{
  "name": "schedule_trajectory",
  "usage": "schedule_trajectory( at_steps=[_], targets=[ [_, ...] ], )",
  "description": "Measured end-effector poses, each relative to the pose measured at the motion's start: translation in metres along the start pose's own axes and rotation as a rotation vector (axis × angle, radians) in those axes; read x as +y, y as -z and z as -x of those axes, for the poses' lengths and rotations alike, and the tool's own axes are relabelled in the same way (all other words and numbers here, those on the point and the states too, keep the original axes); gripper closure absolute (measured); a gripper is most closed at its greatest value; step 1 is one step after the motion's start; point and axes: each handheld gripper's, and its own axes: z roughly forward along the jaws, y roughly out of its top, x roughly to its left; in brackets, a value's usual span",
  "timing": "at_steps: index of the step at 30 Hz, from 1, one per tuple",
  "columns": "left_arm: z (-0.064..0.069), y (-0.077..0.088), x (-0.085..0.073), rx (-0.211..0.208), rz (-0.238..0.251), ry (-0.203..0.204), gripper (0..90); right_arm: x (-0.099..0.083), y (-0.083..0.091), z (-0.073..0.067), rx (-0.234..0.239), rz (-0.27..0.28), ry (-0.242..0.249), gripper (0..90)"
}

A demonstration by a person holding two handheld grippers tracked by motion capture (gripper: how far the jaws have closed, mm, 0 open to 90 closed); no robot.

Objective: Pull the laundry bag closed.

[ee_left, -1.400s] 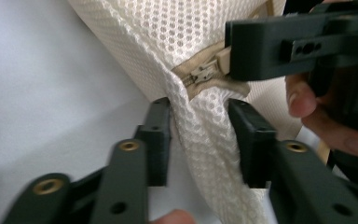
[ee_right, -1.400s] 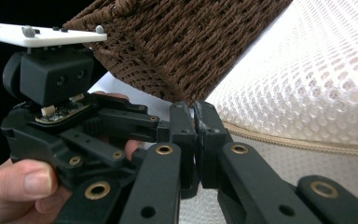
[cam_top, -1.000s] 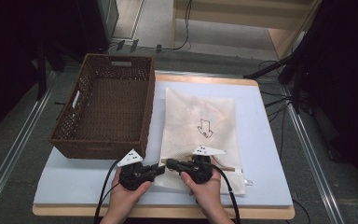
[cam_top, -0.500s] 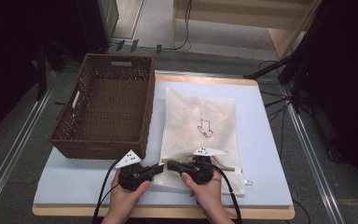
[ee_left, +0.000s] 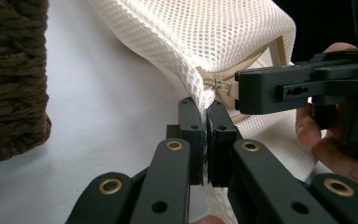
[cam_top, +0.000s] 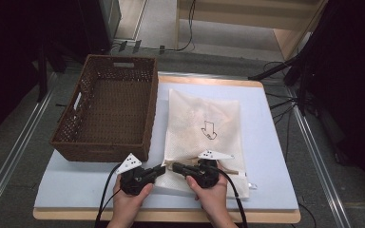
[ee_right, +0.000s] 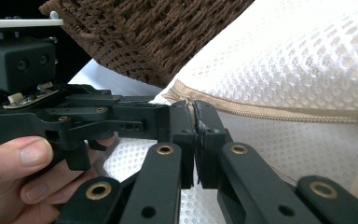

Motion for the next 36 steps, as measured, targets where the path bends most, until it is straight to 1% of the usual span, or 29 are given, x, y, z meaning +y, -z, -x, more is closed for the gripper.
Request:
schedule_trajectory(
  at_steps=[2, 3, 4, 5, 6, 7, 8, 9, 10, 11, 12, 13, 15, 18, 20, 21, 23, 24, 26, 27, 29, 31, 32, 34, 36],
  targets=[
    [0.0, 0.0, 0.0, -0.008, 0.007, 0.004, 87.1, 0.001, 0.001, -0.001, -0.006, 0.0, 0.009, 88.3],
    [0.0, 0.0, 0.0, -0.019, 0.009, 0.009, 87.1, 0.001, 0.001, 0.0, -0.005, 0.0, 0.01, 88.2],
    [-0.001, 0.0, 0.0, -0.04, 0.007, 0.017, 87.1, 0.002, 0.001, 0.0, -0.007, 0.0, 0.005, 88.2],
    [-0.002, 0.0, 0.0, -0.048, 0.005, 0.022, 87.1, 0.002, 0.001, 0.0, -0.016, 0.002, 0.003, 88.2],
    [-0.002, 0.001, 0.0, -0.048, 0.005, 0.03, 87.1, 0.001, 0.001, 0.0, -0.014, 0.002, -0.001, 88.2],
    [-0.002, 0.001, 0.0, -0.044, 0.005, 0.03, 87.0, 0.001, 0.0, 0.0, -0.012, 0.003, -0.003, 88.3],
    [-0.003, 0.001, 0.0, -0.041, 0.007, 0.03, 86.8, 0.0, -0.001, -0.001, -0.016, -0.002, 0.007, 88.3],
    [-0.004, 0.002, 0.0, -0.043, 0.016, 0.046, 86.2, 0.0, -0.002, 0.0, -0.004, -0.016, 0.018, 88.3],
    [-0.005, 0.002, 0.001, -0.054, 0.013, 0.05, 85.3, -0.001, -0.004, 0.001, 0.023, -0.033, 0.017, 88.3],
    [-0.005, 0.001, 0.001, -0.063, 0.009, 0.05, 83.5, -0.003, -0.003, 0.003, 0.04, -0.022, 0.018, 88.3],
    [-0.005, 0.0, 0.002, -0.067, 0.002, 0.047, 80.6, -0.004, -0.003, 0.004, 0.044, -0.016, 0.014, 88.3],
    [-0.006, 0.0, 0.002, -0.075, -0.001, 0.053, 78.3, -0.005, -0.003, 0.004, 0.038, -0.019, 0.018, 88.3],
    [-0.007, 0.0, 0.003, -0.069, 0.007, 0.071, 76.2, -0.005, -0.003, 0.004, 0.036, -0.014, 0.018, 88.2],
    [-0.01, -0.001, 0.004, -0.075, 0.009, 0.101, 75.1, -0.006, -0.005, 0.004, 0.034, -0.013, 0.032, 88.2],
    [-0.011, -0.001, 0.004, -0.083, 0.019, 0.12, 75.1, -0.007, -0.005, 0.004, 0.031, -0.017, 0.028, 88.2],
    [-0.012, -0.001, 0.004, -0.085, 0.017, 0.125, 76.2, -0.007, -0.005, 0.004, 0.029, -0.018, 0.03, 88.2],
    [-0.012, -0.001, 0.005, -0.097, 0.019, 0.123, 81.1, -0.007, -0.006, 0.003, 0.024, -0.014, 0.035, 88.3],
    [-0.012, -0.001, 0.005, -0.098, 0.018, 0.112, 82.4, -0.007, -0.007, 0.002, 0.022, -0.016, 0.035, 88.3],
    [-0.011, -0.001, 0.004, -0.096, 0.012, 0.103, 84.2, -0.008, -0.008, 0.001, 0.012, -0.019, 0.042, 88.3],
    [-0.01, -0.001, 0.004, -0.093, 0.011, 0.098, 85.0, -0.009, -0.009, 0.0, -0.003, -0.024, 0.044, 88.3],
    [-0.01, -0.001, 0.004, -0.092, 0.007, 0.095, 85.7, -0.01, -0.01, -0.001, -0.026, -0.024, 0.041, 88.3],
    [-0.011, 0.0, 0.004, -0.096, 0.021, 0.104, 86.0, -0.01, -0.01, -0.002, -0.048, -0.027, 0.032, 88.4],
    [-0.011, 0.001, 0.004, -0.094, 0.024, 0.107, 86.1, -0.01, -0.009, -0.002, -0.052, -0.027, 0.022, 88.4],
    [-0.01, 0.001, 0.003, -0.092, 0.029, 0.099, 86.1, -0.009, -0.008, 0.0, -0.051, -0.036, 0.012, 88.4],
    [-0.01, 0.001, 0.003, -0.089, 0.034, 0.092, 86.0, -0.009, -0.007, 0.001, -0.059, -0.04, 0.011, 88.4]
  ],
)
